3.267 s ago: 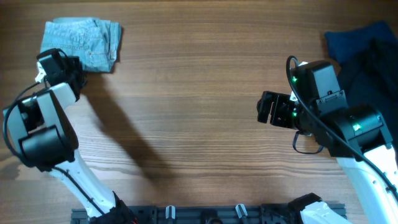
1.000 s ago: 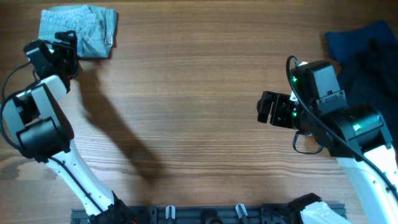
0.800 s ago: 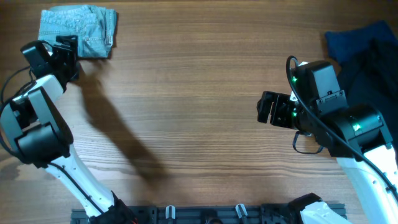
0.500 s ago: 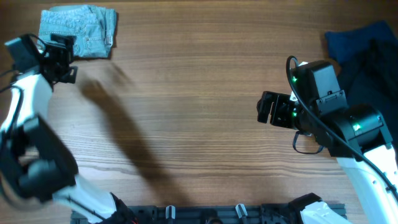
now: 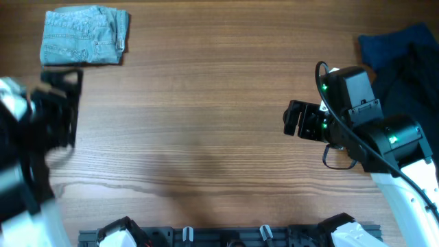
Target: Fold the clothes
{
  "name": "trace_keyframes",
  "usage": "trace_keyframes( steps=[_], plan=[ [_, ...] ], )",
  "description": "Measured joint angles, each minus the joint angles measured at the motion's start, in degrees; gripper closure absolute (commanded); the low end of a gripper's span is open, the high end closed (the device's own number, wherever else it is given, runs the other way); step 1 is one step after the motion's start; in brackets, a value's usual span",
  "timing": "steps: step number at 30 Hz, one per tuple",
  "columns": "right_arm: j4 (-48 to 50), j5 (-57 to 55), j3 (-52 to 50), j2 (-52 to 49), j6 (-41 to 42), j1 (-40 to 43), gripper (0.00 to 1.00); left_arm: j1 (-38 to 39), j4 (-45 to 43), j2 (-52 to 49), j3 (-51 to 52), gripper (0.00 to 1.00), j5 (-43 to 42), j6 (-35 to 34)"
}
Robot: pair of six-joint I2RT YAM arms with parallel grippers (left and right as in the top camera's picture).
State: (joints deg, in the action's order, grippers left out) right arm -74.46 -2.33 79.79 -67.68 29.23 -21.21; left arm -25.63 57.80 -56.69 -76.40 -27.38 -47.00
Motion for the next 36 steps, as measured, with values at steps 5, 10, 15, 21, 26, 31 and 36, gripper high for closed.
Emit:
trace_keyframes(
  steps=[5, 10, 15, 21, 26, 31, 36],
  plan=[
    [-0.02, 0.00, 0.00, -0.02, 0.00, 0.00, 0.00, 0.00, 8.55, 13.51, 0.00, 0.00, 0.00, 4.11],
    [-0.07, 0.00, 0.00, -0.02, 0.00, 0.00, 0.00, 0.00, 17.94, 21.99, 0.00, 0.00, -0.63, 8.70],
    [-0.07, 0.00, 0.00, -0.02, 0.00, 0.00, 0.00, 0.00, 25.03, 25.35, 0.00, 0.00, -4.07, 16.79],
    [-0.07, 0.00, 0.00, -0.02, 0.00, 0.00, 0.00, 0.00, 27.47, 27.71, 0.04, 0.00, -7.78, 22.56],
    [-0.04, 0.00, 0.00, -0.04, 0.00, 0.00, 0.00, 0.00, 27.85, 27.71, 0.04, 0.00, -8.57, 23.85],
    [-0.04, 0.00, 0.00, -0.04, 0.00, 0.00, 0.00, 0.00, 27.93, 27.71, 0.04, 0.00, -8.50, 24.06],
    [-0.07, 0.00, 0.00, -0.04, 0.00, 0.00, 0.00, 0.00, 29.81, 27.71, 0.07, 0.00, -6.69, 24.24]
  ],
)
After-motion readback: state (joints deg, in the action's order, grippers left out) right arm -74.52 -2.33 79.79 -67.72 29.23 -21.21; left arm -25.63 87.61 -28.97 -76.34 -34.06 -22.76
